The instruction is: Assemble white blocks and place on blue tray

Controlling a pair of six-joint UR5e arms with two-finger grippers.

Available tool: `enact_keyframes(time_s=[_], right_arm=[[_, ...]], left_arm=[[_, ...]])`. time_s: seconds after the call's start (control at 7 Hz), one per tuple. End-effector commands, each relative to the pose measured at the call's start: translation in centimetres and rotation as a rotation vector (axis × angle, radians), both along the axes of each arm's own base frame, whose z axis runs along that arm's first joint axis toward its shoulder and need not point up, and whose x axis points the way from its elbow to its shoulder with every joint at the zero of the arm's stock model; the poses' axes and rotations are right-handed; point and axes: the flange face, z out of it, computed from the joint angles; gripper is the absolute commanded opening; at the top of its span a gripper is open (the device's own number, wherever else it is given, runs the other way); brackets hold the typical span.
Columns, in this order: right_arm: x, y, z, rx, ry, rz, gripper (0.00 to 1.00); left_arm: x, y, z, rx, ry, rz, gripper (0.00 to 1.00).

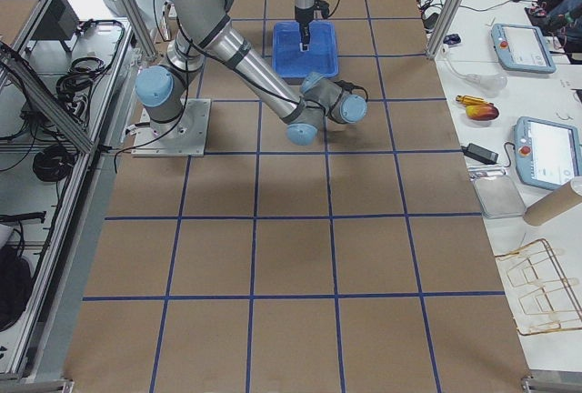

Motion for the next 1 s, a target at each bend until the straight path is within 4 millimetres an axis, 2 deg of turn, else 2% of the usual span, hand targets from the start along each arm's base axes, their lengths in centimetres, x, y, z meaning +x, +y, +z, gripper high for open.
enact_keyframes(time_s=[0.0, 0.14, 0.29, 0.43, 0.57, 0.71, 0.86], right_arm=[[0.0, 0.0, 0.0, 0.001, 0.0, -0.002, 0.7], [0.1, 0.0, 0.0, 0.001, 0.0, -0.001, 0.67], [0.0, 0.0, 0.0, 0.003, 0.0, -0.003, 0.58], [0.1, 0.0, 0.1, 0.003, 0.001, -0.001, 0.51], [0.0, 0.0, 0.1, 0.003, 0.001, -0.003, 0.44], [0.1, 0.0, 0.2, 0.0, 0.002, 0.0, 0.31], [0.1, 0.0, 0.3, -0.004, 0.003, 0.002, 0.17]], left_arm=[[-0.5, 0.3, -0.7, 0.009, -0.004, -0.011, 0.22], [-0.7, 0.5, -0.9, 0.012, -0.008, -0.01, 0.45], [-1.0, 0.2, -0.5, -0.003, -0.002, -0.008, 0.7], [-1.1, 0.2, -0.5, -0.007, 0.0, -0.011, 0.82], [-1.1, 0.2, -0.5, -0.007, -0.002, -0.011, 0.83], [-1.1, 0.1, -0.4, -0.012, 0.0, -0.016, 0.84], [-1.1, 0.0, 0.7, -0.037, 0.009, -0.023, 0.88]])
